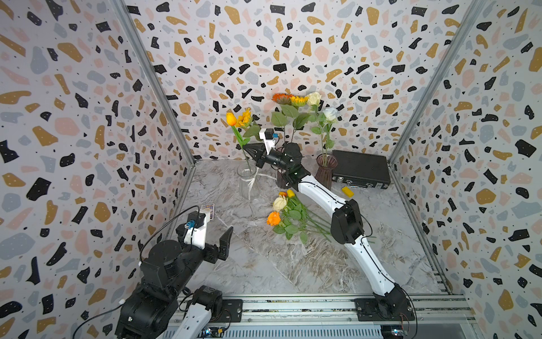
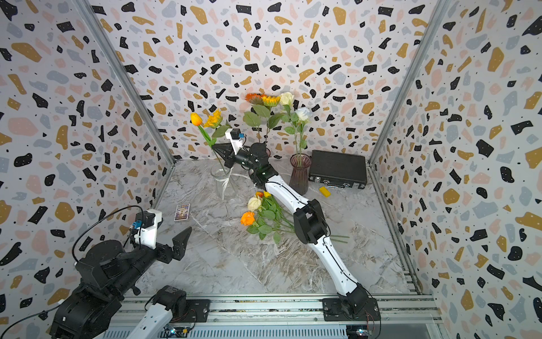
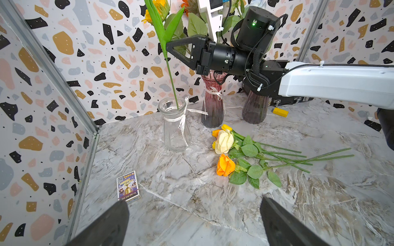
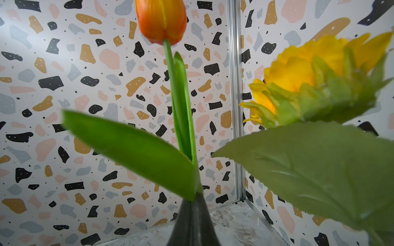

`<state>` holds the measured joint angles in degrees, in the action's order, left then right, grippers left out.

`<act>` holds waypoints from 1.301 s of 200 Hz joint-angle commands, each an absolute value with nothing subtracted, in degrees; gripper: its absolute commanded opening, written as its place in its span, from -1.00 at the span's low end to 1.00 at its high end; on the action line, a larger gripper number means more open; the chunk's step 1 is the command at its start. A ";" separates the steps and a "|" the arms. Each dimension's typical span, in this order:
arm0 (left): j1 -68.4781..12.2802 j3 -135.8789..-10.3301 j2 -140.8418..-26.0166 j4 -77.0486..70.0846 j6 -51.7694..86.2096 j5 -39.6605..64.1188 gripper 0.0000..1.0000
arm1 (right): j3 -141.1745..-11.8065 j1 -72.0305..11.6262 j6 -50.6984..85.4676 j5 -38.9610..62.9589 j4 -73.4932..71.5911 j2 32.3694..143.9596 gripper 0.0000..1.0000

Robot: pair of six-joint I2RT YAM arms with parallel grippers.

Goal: Arrange the flowers in different vases according to their variety
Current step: Insert the flower into the vase.

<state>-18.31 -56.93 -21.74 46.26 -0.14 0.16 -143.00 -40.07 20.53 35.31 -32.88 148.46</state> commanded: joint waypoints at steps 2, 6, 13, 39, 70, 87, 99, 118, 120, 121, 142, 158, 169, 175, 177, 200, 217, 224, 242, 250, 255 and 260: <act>-18.61 -57.52 -22.06 44.57 0.36 0.92 0.99 | -145.60 -40.25 21.01 34.89 -34.70 147.83 -1.00; -18.63 -57.48 -22.03 44.63 0.35 0.93 0.99 | -145.57 -40.25 21.21 34.78 -34.86 148.08 -1.00; -18.55 -57.48 -22.02 44.59 0.34 0.92 0.99 | -145.56 -40.25 21.65 34.72 -34.97 148.48 -1.00; -18.72 -57.32 -22.10 44.57 0.19 0.89 0.99 | -144.72 -40.25 21.93 34.55 -34.70 149.49 -1.00; -18.84 -57.49 -22.32 44.66 0.00 0.76 0.99 | -142.93 -40.25 19.83 33.49 -32.53 149.87 -1.00; -18.93 -57.48 -22.37 44.76 0.00 0.76 0.99 | -141.66 -40.25 19.04 32.89 -32.07 149.80 -1.00; -18.98 -57.48 -22.41 44.65 0.00 0.71 0.99 | -140.60 -40.26 18.60 32.37 -31.90 149.78 -1.00; -18.96 -57.44 -22.48 44.54 0.00 0.92 0.99 | -138.36 -40.26 17.88 31.60 -31.72 149.35 -1.00; -18.94 -57.43 -22.56 44.49 0.00 0.93 0.99 | -137.99 -40.28 17.81 31.52 -31.73 149.29 -1.00; -18.92 -57.41 -22.57 44.52 0.00 0.95 0.99 | -137.90 -40.27 17.82 31.49 -31.73 149.26 -1.00; -19.00 -57.33 -22.76 44.25 0.00 1.02 0.99 | -135.12 -40.34 17.06 30.42 -32.07 148.58 -1.00; -19.07 -57.22 -22.85 44.18 0.00 1.30 0.99 | -133.62 -40.34 16.88 29.89 -32.20 148.44 -1.00; -19.06 -57.26 -22.87 44.20 0.00 1.36 0.99 | -132.84 -40.40 16.96 29.69 -32.39 148.40 -1.00; -19.11 -57.22 -22.96 44.21 0.02 1.32 0.99 | -132.52 -40.43 17.05 29.61 -32.47 148.39 -1.00; -19.10 -57.22 -22.94 44.21 0.01 1.36 0.99 | -132.42 -40.43 17.05 29.55 -32.48 148.39 -1.00; -19.09 -57.22 -22.93 44.04 0.00 1.35 0.99 | -131.82 -40.63 17.23 29.35 -32.58 148.44 -1.00; -19.16 -57.13 -22.94 44.03 0.00 1.39 0.99 | -131.76 -40.78 17.14 29.27 -32.36 148.46 -0.93; -19.08 -57.13 -22.94 43.98 0.00 1.35 0.99 | -131.75 -40.86 17.14 29.33 -32.17 148.44 -0.87; -19.20 -57.08 -22.81 43.98 0.09 1.49 0.99 | -131.79 -40.96 17.14 29.44 -31.68 148.31 -0.72; -19.21 -57.13 -22.84 43.98 0.07 1.45 0.99 | -131.81 -40.96 17.14 29.53 -31.43 148.27 -0.65; -19.17 -57.13 -22.79 44.02 0.08 1.42 0.99 | -131.84 -41.04 17.06 29.53 -31.36 148.27 -0.62; -19.18 -57.13 -22.81 43.90 0.13 1.41 0.99 | -131.83 -41.04 17.05 29.53 -31.21 148.21 -0.58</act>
<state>-18.94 -56.93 -22.59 46.24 -0.19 0.99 -131.61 -40.60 17.58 29.65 -30.74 150.87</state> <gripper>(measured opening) 0.995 0.178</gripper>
